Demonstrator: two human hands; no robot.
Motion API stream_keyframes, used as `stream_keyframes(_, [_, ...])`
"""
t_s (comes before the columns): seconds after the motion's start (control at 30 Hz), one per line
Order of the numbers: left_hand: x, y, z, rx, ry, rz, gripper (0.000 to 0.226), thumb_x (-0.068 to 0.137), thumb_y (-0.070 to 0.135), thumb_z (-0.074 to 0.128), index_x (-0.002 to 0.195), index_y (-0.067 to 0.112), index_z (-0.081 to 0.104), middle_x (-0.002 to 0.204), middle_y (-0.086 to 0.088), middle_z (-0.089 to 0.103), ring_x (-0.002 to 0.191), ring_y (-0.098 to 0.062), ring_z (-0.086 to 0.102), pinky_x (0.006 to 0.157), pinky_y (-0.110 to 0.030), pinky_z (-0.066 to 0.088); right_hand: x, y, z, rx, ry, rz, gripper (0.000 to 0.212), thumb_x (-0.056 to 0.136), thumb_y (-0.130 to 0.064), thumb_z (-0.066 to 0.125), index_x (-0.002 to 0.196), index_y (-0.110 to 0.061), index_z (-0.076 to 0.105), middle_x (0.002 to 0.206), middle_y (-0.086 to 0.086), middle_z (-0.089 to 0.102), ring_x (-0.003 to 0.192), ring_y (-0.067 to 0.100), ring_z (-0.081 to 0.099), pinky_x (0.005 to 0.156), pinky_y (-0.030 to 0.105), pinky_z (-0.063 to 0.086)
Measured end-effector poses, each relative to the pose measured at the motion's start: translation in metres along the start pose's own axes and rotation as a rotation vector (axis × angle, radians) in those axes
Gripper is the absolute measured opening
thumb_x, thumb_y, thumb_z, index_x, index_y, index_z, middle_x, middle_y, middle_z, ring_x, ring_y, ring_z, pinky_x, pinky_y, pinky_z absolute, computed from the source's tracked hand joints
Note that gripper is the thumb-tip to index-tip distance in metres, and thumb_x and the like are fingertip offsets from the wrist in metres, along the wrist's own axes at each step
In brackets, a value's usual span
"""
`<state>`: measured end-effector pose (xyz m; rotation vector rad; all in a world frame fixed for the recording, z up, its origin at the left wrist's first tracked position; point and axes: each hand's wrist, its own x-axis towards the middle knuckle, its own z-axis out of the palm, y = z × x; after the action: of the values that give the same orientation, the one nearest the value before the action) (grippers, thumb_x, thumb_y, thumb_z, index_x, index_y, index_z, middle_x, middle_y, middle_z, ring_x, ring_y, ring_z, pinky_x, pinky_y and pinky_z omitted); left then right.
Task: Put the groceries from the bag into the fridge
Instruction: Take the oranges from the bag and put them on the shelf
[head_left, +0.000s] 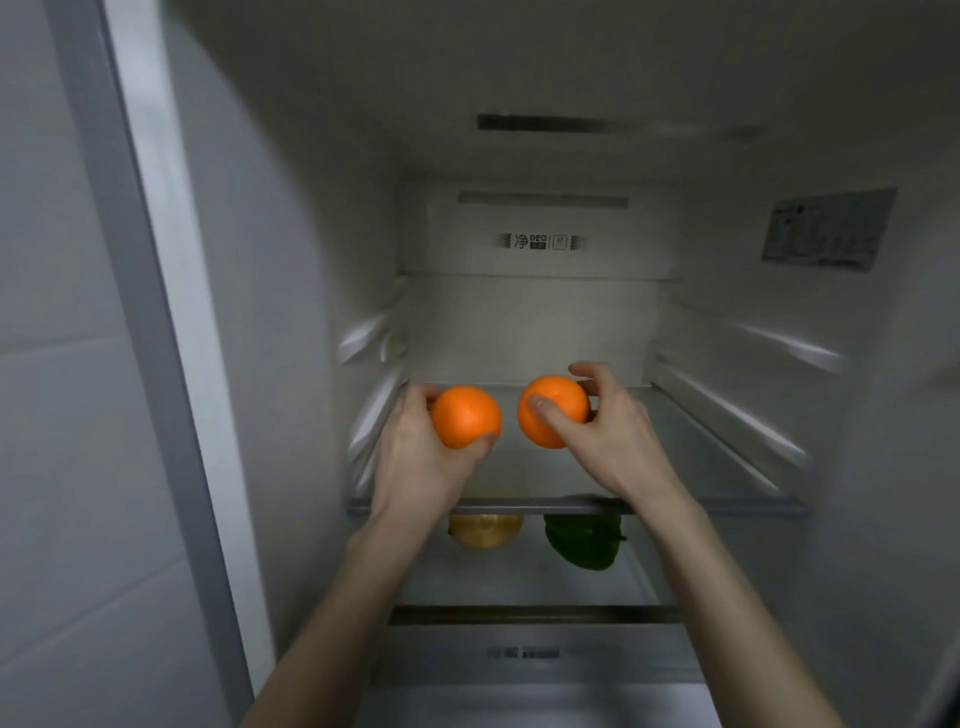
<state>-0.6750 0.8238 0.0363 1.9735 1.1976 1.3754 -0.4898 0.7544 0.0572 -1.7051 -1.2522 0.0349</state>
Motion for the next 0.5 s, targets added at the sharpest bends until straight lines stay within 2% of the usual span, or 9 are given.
stream_keyframes(0.13, [0.003, 0.000, -0.002, 0.099, -0.060, 0.043, 0.085, 0.074, 0.044, 0.086, 0.145, 0.025, 0.043, 0.134, -0.002, 0.057, 0.120, -0.024, 0.059, 0.088, -0.032, 0.048, 0.001, 0.005, 0.005, -0.084, -0.078, -0.034, 0.055, 0.089, -0.052, 0.073, 0.134, -0.026, 0.055, 0.123, 0.001, 0.065, 0.108, 0.022, 0.061, 0.090, 0.038, 0.050])
stream_keyframes(0.3, [0.003, 0.001, 0.000, 0.159, -0.095, 0.082, 0.074, 0.077, 0.045, 0.082, 0.140, 0.026, 0.048, 0.132, -0.004, 0.054, 0.115, -0.024, 0.059, 0.084, -0.031, 0.045, 0.002, 0.008, 0.005, -0.087, -0.105, -0.048, 0.060, 0.090, -0.056, 0.070, 0.139, -0.028, 0.052, 0.129, 0.001, 0.063, 0.112, 0.023, 0.060, 0.094, 0.041, 0.052])
stream_keyframes(0.5, [0.004, 0.005, 0.002, 0.225, -0.088, 0.104, 0.076, 0.079, 0.051, 0.079, 0.141, 0.026, 0.045, 0.133, -0.003, 0.057, 0.115, -0.025, 0.061, 0.086, -0.036, 0.051, 0.004, 0.017, 0.005, -0.076, -0.162, -0.060, 0.079, 0.084, -0.059, 0.075, 0.150, -0.028, 0.045, 0.141, 0.001, 0.057, 0.119, 0.021, 0.059, 0.093, 0.034, 0.049])
